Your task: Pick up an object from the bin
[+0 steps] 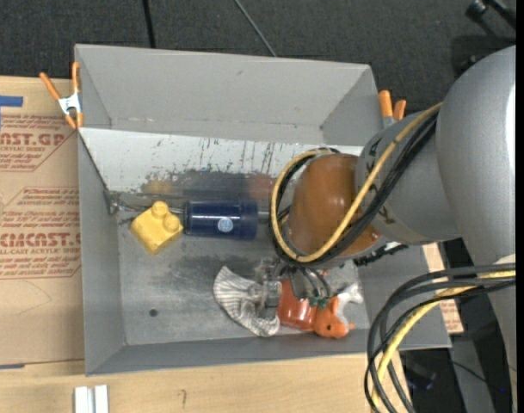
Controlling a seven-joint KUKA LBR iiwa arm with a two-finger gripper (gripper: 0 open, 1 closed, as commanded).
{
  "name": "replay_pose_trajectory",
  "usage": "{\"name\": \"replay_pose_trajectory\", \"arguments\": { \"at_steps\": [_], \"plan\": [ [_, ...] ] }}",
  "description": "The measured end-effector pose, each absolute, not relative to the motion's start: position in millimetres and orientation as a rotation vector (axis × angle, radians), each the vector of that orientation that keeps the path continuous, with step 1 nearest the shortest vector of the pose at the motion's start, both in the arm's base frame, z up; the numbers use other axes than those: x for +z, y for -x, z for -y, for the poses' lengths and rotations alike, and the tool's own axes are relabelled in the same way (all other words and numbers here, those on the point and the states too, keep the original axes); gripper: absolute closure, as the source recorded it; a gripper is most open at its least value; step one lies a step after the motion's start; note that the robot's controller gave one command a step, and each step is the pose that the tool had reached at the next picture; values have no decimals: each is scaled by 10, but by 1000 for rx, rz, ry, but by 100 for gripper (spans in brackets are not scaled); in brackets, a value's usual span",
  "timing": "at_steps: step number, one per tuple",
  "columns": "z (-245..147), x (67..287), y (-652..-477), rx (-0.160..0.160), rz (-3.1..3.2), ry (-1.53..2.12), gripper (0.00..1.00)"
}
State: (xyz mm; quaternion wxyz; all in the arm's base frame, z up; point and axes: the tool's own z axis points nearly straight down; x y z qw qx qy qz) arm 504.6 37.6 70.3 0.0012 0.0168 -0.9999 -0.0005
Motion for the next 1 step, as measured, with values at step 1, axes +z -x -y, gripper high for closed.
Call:
{"name": "replay_pose_trajectory", "arguments": {
  "at_steps": [1],
  "plan": [
    [-79,2704,-5180,0,3140,-60,100]
  ]
}}
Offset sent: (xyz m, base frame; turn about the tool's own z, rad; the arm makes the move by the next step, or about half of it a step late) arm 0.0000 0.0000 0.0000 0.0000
